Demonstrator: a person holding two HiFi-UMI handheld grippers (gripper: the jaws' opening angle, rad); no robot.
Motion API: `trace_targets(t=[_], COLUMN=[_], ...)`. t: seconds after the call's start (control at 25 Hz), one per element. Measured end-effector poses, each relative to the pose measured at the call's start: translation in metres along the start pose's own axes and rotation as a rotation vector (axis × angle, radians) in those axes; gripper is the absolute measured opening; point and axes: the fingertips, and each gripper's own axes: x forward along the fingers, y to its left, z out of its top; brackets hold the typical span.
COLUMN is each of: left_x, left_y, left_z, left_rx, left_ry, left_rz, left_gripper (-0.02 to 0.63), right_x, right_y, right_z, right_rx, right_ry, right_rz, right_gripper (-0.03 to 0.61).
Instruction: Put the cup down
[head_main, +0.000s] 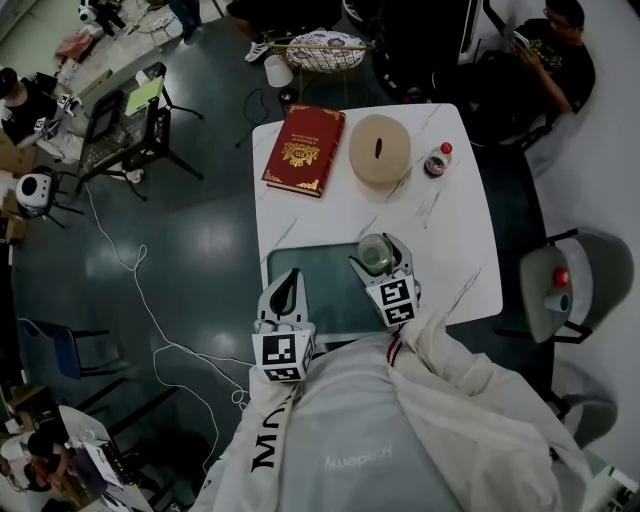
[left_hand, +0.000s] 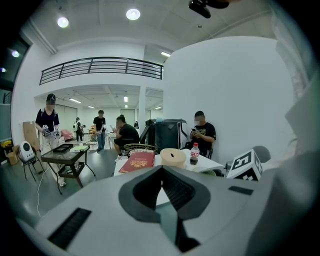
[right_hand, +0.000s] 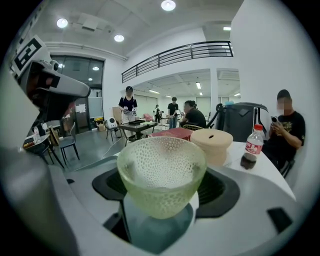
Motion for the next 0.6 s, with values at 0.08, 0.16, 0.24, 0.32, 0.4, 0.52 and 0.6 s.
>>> trace_targets(t=[0.08, 0.16, 0.24, 0.32, 0.4, 0.52, 0.6], left_x=[0.001, 0.001, 0.0, 0.0, -0.001, -0.004, -0.006], left_y=[0.0, 0.002, 0.004, 0.006, 0.007, 0.01, 0.013], left_z=[0.0, 0.0, -0.002, -0.002, -0.002, -0.001, -0.001], left_rx=[0.0, 0.0, -0.001, -0.003, -0.005, -0.007, -0.011], left_ry=[0.0, 0.0, 0.0, 0.001, 0.0, -0.005, -0.01], left_rz=[0.001, 0.003, 0.005, 0.008, 0.013, 0.026, 0.032], left_gripper=[0.011, 0.011, 0.011, 0.011, 0.011, 0.011, 0.011], right_x=[0.003, 0.006, 0.009, 0.012, 0.015, 0.018, 0.02], right_y=[-0.003, -0.004, -0.003, -0.002, -0.001, 0.0, 0.0], right_z=[-0.004, -0.008, -0.012, -0.016, -0.02, -0.028, -0.031], right_rx=[0.003, 0.001, -0.002, -0.005, -0.005, -0.002, -0.003], right_ry=[0.011, 0.021, 0.03, 0.04, 0.055, 0.079, 0.09], right_rz=[-0.005, -0.008, -0.008, -0.006, -0.003, 0.001, 0.002], right_gripper=[0.388, 0.388, 0.388, 0.388, 0.388, 0.388, 0.388])
